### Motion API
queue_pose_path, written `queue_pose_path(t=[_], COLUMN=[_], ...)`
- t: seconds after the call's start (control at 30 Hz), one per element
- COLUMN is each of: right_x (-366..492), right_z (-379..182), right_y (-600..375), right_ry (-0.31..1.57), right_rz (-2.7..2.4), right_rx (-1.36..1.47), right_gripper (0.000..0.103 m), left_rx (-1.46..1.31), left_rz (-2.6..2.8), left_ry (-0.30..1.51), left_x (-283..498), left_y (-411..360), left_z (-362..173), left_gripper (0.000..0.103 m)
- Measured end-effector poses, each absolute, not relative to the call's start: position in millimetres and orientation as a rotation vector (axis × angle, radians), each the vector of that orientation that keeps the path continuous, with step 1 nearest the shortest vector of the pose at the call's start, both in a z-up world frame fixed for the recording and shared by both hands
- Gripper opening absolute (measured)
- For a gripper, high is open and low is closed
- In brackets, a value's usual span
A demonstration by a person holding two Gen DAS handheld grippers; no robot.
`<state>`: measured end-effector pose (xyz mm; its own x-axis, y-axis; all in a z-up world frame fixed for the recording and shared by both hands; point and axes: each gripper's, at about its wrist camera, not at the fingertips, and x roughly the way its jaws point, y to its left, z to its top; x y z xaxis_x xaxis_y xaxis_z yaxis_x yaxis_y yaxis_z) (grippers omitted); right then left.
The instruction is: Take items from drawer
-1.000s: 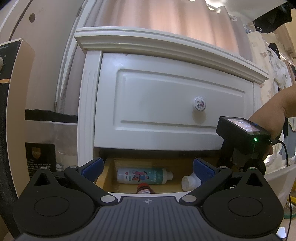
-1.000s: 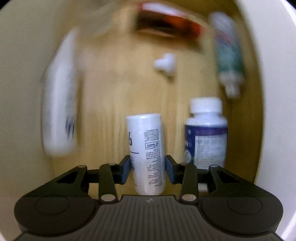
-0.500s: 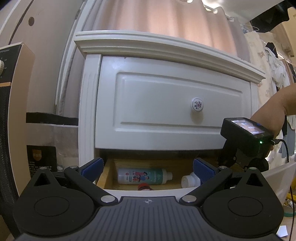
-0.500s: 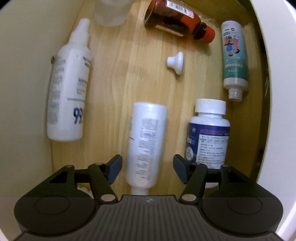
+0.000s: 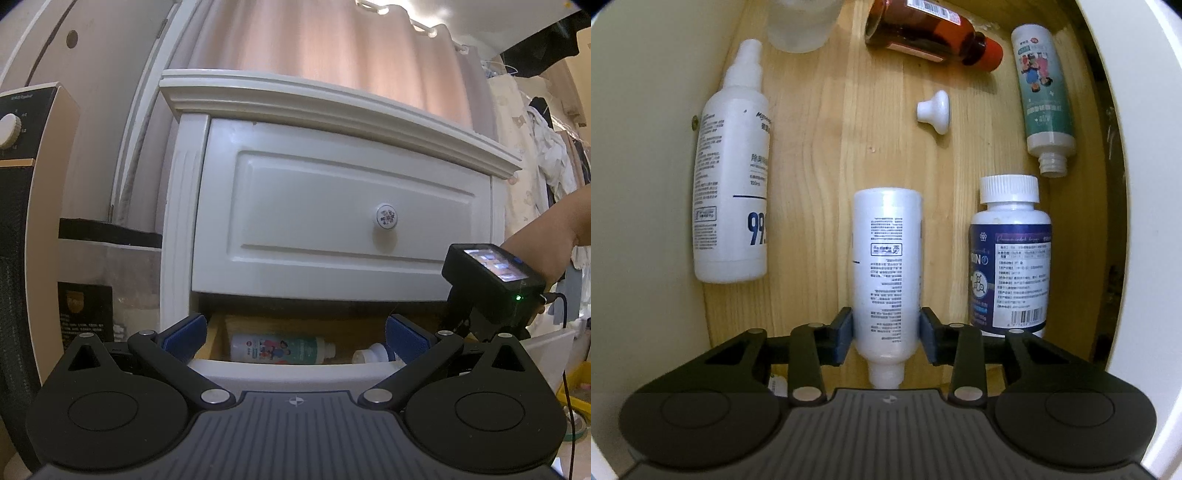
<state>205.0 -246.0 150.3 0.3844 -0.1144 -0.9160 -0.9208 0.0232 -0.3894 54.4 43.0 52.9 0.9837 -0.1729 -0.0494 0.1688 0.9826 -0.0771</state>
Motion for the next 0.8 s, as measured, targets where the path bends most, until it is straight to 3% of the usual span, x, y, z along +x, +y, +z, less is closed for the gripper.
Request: queue_pose_path(t=[0.8], right_x=[209.5], right_z=[269.8], right_y=[-264.9], right_ry=[0.919], right_rz=[0.755], right_rx=[-1.470], right_gripper=[0.038], left_rx=[-0.078], left_rz=[-0.200], left_ry=[0.067], left_x=[42.1], left_y=[46.7], left_z=[54.1], left_gripper=[0.103])
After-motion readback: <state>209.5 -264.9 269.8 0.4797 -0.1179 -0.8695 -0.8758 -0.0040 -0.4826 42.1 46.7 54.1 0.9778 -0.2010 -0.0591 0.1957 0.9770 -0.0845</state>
